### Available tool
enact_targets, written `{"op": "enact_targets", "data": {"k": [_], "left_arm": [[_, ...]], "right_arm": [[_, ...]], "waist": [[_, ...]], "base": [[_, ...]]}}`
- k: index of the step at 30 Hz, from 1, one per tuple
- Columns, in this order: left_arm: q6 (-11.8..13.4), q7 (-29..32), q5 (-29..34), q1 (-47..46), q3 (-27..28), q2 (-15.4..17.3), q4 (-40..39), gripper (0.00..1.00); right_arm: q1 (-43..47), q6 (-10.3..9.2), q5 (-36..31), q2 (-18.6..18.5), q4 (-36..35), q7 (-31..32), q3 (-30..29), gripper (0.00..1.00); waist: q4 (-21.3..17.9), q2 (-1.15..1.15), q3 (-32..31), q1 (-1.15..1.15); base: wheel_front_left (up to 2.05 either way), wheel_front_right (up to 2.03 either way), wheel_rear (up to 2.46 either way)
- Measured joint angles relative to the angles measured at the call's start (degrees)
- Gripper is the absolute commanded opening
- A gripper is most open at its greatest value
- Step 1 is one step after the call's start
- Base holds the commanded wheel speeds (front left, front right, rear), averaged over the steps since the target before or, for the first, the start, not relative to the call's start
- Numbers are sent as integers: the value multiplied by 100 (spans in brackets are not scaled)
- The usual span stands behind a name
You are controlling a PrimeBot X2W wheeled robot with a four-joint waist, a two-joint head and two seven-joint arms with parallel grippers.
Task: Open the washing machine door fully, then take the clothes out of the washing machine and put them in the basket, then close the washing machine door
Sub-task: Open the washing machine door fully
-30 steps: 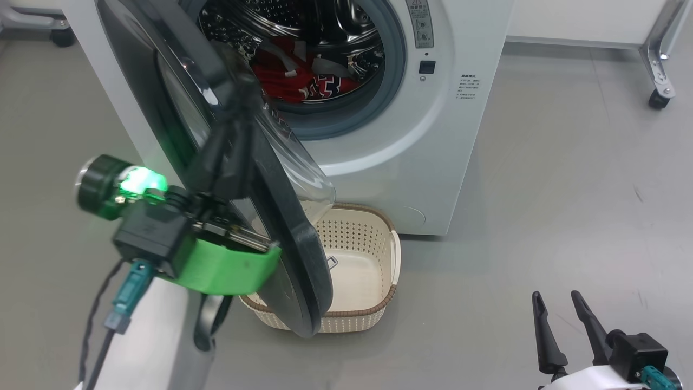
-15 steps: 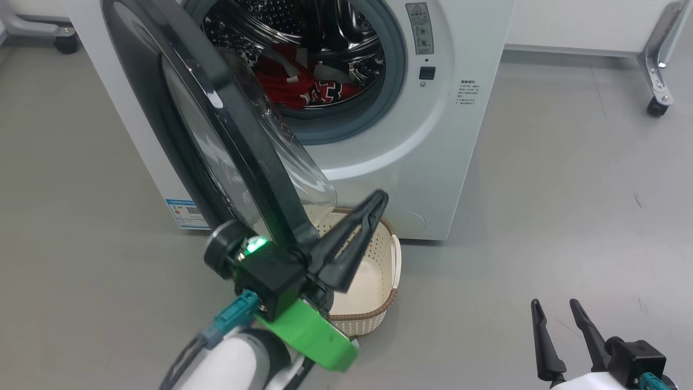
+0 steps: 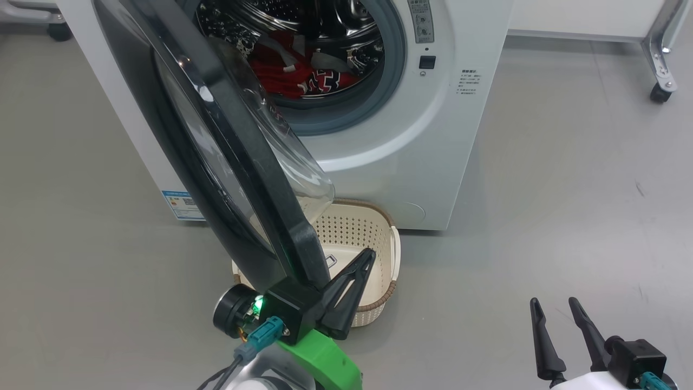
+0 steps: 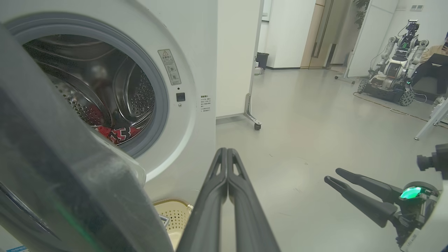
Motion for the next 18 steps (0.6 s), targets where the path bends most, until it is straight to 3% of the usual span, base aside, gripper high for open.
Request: {"op": "enact_targets", "data": {"k": [11,18], "left_arm": [[354,-58,213,-1,187,1,178,0],[412,-74,215,-1,229,1,246,0]], "right_arm": [[-27,51,-9,34,1,0,-119,100],[-42,83,-11,49,-26,0,-227,100]], "waist": [[-52,0,110,0],[26,0,162,0]], "base": [[0,0,0],[0,0,0]]}}
